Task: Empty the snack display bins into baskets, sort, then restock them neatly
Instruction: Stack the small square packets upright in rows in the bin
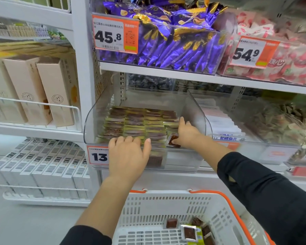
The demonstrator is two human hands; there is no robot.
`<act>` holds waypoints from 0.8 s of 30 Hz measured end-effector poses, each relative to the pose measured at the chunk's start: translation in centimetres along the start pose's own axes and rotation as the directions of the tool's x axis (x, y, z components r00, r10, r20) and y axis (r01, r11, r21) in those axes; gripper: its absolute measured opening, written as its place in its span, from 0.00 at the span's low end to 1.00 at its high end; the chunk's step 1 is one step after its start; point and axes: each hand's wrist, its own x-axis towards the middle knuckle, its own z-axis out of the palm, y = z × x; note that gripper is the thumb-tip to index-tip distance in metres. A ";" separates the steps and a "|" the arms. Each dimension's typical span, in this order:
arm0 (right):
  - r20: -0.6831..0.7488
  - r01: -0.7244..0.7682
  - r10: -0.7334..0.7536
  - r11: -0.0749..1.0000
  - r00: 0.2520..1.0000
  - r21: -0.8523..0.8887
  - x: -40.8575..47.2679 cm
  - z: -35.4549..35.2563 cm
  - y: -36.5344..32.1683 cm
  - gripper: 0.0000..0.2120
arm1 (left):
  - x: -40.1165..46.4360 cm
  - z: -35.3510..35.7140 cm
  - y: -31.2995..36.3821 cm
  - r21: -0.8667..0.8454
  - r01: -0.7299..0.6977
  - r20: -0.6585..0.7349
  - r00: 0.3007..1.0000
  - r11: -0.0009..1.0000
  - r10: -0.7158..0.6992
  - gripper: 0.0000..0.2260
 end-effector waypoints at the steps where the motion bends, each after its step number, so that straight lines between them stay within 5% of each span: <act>1: 0.025 -0.023 0.022 0.999 0.999 0.031 0.1 0.0 -0.1 0.48 | 0.0 0.0 0.0 -0.006 0.001 -0.009 1.000 1.000 -0.001 0.31; 11: 0.000 -0.047 0.047 0.985 0.999 0.167 0.4 -0.3 0.1 0.37 | 0.0 0.2 0.1 -0.009 0.004 -0.026 1.000 1.000 -0.004 0.28; 15: 0.056 -0.043 0.034 0.985 0.998 0.166 0.2 -0.9 0.1 0.24 | 0.0 0.3 0.0 -0.009 0.004 -0.023 1.000 1.000 -0.004 0.28; 20: 0.072 -0.008 -0.002 0.990 0.997 0.141 0.6 -2.2 0.3 0.32 | 0.0 0.4 -0.1 -0.012 0.001 -0.036 0.999 1.000 -0.001 0.28; 24: -0.049 0.016 -0.015 1.000 0.999 0.026 0.9 -1.6 0.1 0.32 | 0.0 0.6 -0.1 -0.020 -0.001 -0.052 0.999 1.000 0.000 0.28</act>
